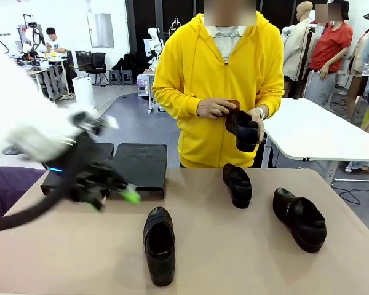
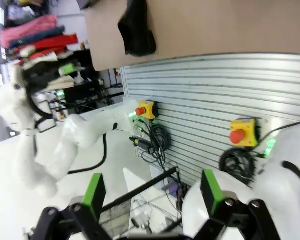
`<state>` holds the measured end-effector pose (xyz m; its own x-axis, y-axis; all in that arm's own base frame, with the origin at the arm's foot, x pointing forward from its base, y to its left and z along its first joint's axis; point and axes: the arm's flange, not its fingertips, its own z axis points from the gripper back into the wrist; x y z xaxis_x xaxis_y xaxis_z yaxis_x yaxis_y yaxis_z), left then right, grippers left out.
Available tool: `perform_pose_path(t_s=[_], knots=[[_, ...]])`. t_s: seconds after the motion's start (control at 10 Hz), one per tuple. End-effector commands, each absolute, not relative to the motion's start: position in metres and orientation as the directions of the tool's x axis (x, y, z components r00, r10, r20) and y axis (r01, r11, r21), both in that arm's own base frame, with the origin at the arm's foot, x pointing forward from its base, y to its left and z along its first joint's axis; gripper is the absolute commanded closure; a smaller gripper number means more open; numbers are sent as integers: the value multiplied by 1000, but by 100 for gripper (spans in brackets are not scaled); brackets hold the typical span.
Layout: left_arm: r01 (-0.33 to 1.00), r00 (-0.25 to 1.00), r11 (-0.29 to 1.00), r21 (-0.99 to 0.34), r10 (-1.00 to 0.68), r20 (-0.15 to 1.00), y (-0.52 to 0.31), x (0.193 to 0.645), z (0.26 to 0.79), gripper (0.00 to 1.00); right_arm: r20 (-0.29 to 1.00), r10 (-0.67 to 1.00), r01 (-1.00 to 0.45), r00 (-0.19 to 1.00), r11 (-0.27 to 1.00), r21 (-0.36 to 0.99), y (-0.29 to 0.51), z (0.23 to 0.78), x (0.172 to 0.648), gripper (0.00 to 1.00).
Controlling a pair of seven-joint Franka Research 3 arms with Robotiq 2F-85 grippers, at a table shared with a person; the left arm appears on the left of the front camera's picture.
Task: Organize the shoes by placing them on the stand.
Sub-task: Place the Shoe from the middle of the table onto the Shoes Stand.
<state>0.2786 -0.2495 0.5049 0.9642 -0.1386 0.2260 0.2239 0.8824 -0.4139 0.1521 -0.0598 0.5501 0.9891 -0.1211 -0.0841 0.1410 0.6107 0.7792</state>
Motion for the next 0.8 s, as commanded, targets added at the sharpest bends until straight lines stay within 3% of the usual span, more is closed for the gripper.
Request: perform_pose_path(t_s=[0.0, 0.2, 0.3, 0.4, 0.7], knots=[[138, 976, 943, -304, -77, 205, -307, 320, 497, 0, -64, -104, 115, 992, 608, 786, -63, 552, 151, 0], [116, 966, 962, -249, -51, 253, -361, 325, 459, 0, -64, -104, 115, 992, 608, 786, -63, 552, 151, 0], [84, 962, 956, -282, -3, 275, -357, 338, 466, 0, -64, -104, 115, 992, 608, 786, -63, 552, 151, 0], [158, 970, 938, -309, -88, 228, -350, 311, 460, 0, -64, -104, 115, 992, 608, 786, -63, 552, 151, 0], [158, 970, 938, -309, -88, 228, -350, 311, 460, 0, -64, -104, 115, 992, 608, 786, -63, 552, 151, 0]])
